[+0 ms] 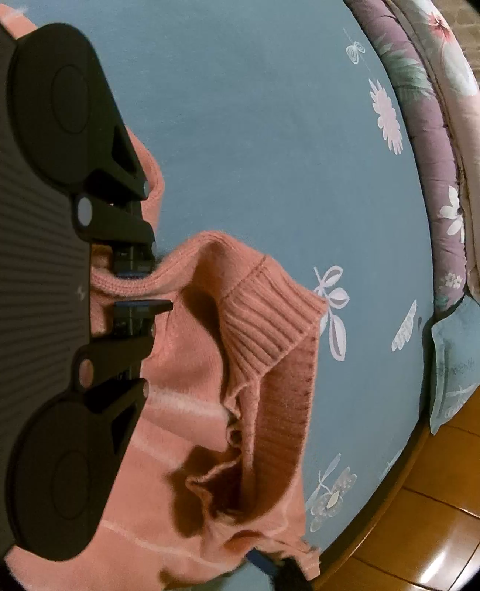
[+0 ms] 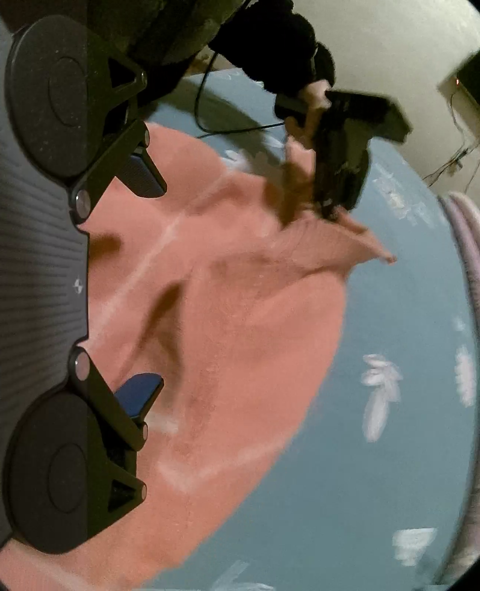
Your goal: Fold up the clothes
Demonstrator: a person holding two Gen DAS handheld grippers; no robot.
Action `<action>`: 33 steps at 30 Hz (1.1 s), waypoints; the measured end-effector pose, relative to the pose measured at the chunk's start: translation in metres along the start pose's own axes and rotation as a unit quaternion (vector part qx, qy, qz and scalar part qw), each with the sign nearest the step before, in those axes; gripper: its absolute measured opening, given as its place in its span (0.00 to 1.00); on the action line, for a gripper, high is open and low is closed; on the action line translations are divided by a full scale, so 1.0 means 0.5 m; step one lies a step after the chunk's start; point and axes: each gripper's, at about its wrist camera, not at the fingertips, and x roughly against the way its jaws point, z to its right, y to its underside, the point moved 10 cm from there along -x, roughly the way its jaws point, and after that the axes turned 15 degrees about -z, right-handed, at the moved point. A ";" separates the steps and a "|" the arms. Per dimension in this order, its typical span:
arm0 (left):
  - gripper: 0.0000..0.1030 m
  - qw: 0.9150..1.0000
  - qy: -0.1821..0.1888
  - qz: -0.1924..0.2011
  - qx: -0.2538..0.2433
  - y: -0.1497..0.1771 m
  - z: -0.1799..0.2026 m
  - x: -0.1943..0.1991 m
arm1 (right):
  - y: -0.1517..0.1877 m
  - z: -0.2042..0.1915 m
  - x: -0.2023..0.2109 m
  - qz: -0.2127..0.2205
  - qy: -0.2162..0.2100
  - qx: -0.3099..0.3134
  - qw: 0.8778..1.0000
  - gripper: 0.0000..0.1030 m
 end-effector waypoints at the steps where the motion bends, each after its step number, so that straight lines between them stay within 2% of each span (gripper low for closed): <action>1: 0.06 1.000 -0.001 -0.001 0.001 -0.001 0.001 -0.002 | -0.014 0.004 0.013 0.013 0.008 0.002 1.000 1.00; 4: 0.06 1.000 -0.004 -0.002 0.001 -0.001 0.002 -0.005 | -0.042 0.012 0.027 0.034 0.034 0.015 0.999 1.00; 7: 0.07 1.000 -0.003 -0.002 0.006 -0.001 0.001 -0.007 | -0.057 -0.011 -0.004 0.024 0.064 0.059 0.996 1.00; 9: 0.07 1.000 -0.002 -0.002 0.009 -0.001 0.001 -0.009 | -0.052 -0.040 -0.041 0.006 0.100 0.106 0.989 1.00; 11: 0.07 1.000 -0.001 -0.002 0.011 -0.001 0.000 -0.010 | -0.043 -0.058 -0.074 -0.005 0.151 0.152 0.977 1.00; 14: 0.07 1.000 0.000 -0.003 0.010 -0.002 -0.001 -0.011 | -0.036 -0.054 -0.104 -0.014 0.242 0.200 0.949 0.97; 16: 0.07 1.000 0.001 -0.004 0.011 -0.002 -0.002 -0.013 | -0.039 -0.040 -0.107 -0.013 0.288 0.213 0.934 0.93; 17: 0.07 1.000 0.002 -0.004 0.011 -0.002 -0.003 -0.013 | -0.044 -0.032 -0.100 -0.007 0.301 0.210 0.930 0.93; 18: 0.07 1.000 0.003 -0.004 0.011 -0.002 -0.004 -0.013 | -0.053 -0.022 -0.085 0.004 0.303 0.198 0.932 0.92; 20: 0.07 1.000 0.004 -0.003 0.011 -0.001 -0.004 -0.013 | -0.070 -0.005 -0.053 0.021 0.291 0.173 0.941 0.81; 21: 0.07 1.000 0.004 -0.003 0.011 -0.001 -0.004 -0.014 | -0.074 -0.003 -0.046 0.024 0.282 0.172 0.943 0.78; 24: 0.07 1.000 0.005 -0.003 0.013 -0.003 -0.005 -0.015 | -0.064 -0.020 -0.067 0.009 0.280 0.209 0.937 0.69; 25: 0.07 1.000 0.006 -0.003 0.014 -0.003 -0.005 -0.015 | -0.056 -0.031 -0.087 -0.003 0.286 0.228 0.931 0.65; 27: 0.08 1.000 0.008 -0.003 0.016 -0.003 -0.006 -0.015 | -0.045 -0.049 -0.120 -0.016 0.311 0.266 0.912 0.65; 33: 0.08 1.000 0.006 -0.002 0.019 -0.005 -0.006 -0.017 | -0.054 -0.060 -0.099 0.018 0.429 0.297 0.853 0.62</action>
